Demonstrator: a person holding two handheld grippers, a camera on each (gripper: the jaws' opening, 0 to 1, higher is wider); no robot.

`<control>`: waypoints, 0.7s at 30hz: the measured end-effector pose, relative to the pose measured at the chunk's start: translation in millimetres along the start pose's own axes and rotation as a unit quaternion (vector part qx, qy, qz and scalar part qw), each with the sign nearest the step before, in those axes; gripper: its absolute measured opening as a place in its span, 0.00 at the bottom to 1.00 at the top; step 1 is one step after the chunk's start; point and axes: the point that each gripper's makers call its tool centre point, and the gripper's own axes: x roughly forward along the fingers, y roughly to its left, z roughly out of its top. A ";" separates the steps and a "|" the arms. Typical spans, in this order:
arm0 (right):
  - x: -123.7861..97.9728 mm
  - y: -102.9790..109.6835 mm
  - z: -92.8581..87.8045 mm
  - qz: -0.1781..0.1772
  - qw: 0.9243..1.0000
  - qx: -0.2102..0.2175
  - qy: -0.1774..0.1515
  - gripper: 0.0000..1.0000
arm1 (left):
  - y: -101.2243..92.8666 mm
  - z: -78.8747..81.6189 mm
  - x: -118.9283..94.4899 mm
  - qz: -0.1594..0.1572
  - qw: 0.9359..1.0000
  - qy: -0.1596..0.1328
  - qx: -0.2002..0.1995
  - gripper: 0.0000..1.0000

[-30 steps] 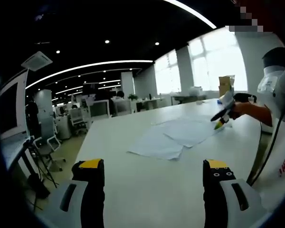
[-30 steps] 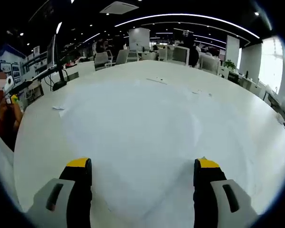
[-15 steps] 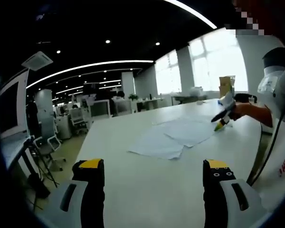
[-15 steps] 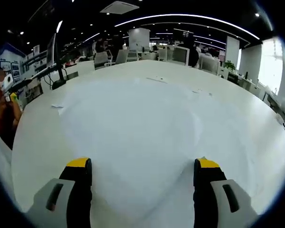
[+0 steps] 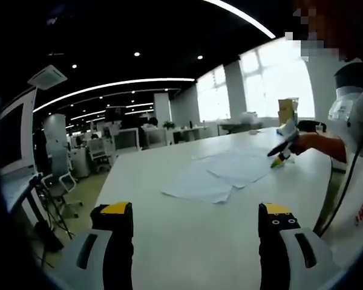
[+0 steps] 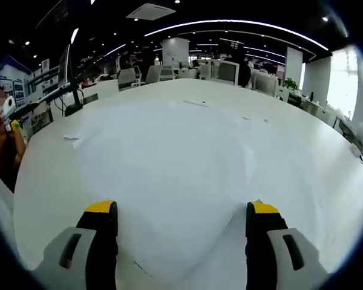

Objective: Organize the stack of printing papers by aligning and flattening the scattered papers on the table

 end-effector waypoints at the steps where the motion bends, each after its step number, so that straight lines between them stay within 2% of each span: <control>1: 0.1 -1.2 0.3 -0.002 1.000 0.001 -0.001 0.80 | -0.3 -0.5 0.3 -0.001 1.000 0.001 0.001 0.87; 9: -0.3 -3.5 1.8 -0.006 1.000 0.003 -0.009 0.70 | -1.1 -1.5 1.9 -0.006 1.000 0.005 0.001 0.86; 21: -1.5 -2.3 1.2 -0.007 1.000 0.004 -0.012 0.69 | -0.8 -0.5 2.7 -0.008 1.000 0.004 0.002 0.86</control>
